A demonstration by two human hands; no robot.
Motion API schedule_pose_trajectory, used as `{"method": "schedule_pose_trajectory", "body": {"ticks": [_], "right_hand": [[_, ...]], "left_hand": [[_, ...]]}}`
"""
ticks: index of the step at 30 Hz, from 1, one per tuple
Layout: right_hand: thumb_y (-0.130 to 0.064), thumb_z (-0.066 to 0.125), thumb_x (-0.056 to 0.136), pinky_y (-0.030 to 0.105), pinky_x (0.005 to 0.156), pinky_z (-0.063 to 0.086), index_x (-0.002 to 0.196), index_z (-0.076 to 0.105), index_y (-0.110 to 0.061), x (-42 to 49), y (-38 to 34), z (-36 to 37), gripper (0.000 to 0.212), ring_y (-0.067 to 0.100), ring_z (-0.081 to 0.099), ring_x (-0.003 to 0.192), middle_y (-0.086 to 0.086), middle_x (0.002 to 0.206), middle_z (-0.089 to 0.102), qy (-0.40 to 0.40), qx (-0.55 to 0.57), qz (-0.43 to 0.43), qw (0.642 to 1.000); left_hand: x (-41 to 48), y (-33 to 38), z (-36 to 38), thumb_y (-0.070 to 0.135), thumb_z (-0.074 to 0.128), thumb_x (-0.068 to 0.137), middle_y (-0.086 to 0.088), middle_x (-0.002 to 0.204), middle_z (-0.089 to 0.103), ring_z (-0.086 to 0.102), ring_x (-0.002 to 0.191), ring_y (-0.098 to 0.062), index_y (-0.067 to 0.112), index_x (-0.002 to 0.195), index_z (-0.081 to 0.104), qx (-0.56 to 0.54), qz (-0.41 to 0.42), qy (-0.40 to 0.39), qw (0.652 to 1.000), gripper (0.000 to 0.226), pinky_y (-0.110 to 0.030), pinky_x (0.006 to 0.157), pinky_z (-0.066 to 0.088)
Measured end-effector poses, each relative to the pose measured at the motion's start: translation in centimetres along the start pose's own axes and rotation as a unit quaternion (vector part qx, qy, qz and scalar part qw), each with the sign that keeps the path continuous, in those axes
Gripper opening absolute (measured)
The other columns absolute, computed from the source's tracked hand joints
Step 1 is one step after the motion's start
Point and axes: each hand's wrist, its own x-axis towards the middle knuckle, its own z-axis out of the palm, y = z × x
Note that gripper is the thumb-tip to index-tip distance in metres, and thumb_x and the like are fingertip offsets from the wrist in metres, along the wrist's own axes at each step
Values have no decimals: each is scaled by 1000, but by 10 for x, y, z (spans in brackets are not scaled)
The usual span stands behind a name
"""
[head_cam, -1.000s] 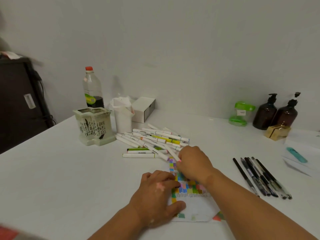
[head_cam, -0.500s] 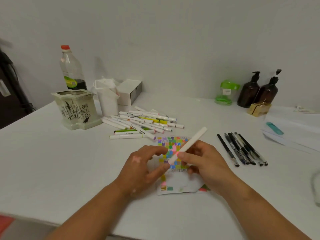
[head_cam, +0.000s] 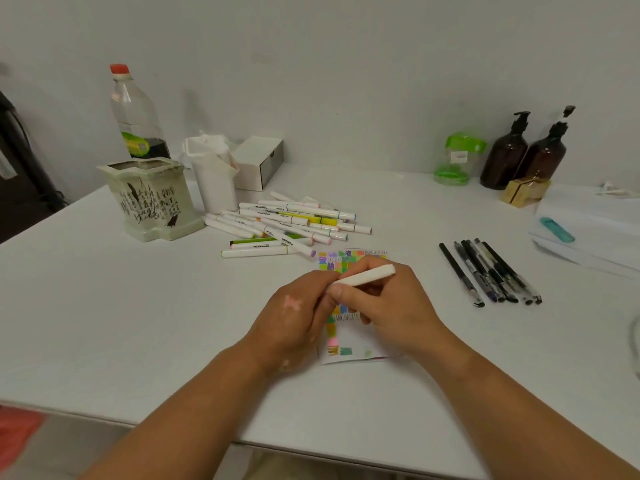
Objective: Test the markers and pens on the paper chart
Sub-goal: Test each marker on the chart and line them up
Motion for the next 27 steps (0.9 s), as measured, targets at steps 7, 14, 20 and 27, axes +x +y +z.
{"method": "schedule_pose_trajectory", "body": {"ticks": [7,14,20,27], "right_hand": [[-36,73,85,36,52,47,76,66,-21,-3,2,1,19,20,55,53,2,61,61,-16,2,4,1000],[-25,67,81,33,46,47,72,62,-20,-5,-4,-3,11,23,58,52,7,59,62,37,40,5,998],[-15,67,79,30,48,53,80,75,-12,-10,-3,-16,9,26,65,56,14,67,69,11,99,115,988],[-17,74,86,20,44,45,74,69,-24,-15,15,-5,14,12,61,47,1,59,69,27,-50,117,992]], "left_hand": [[0,-3,-1,43,39,102,10,73,58,55,61,-18,16,104,67,60,17,12,998,39,-36,56,49],[0,-8,-6,66,52,89,21,76,53,50,67,-2,29,127,57,47,-19,-3,999,53,-14,61,40],[-3,-28,-12,83,64,64,17,101,49,46,96,-3,42,118,61,112,-55,-122,985,68,-23,83,42],[-3,-30,-9,90,58,59,20,110,47,41,102,-2,45,121,59,137,-53,-145,978,77,-21,89,38]]}}
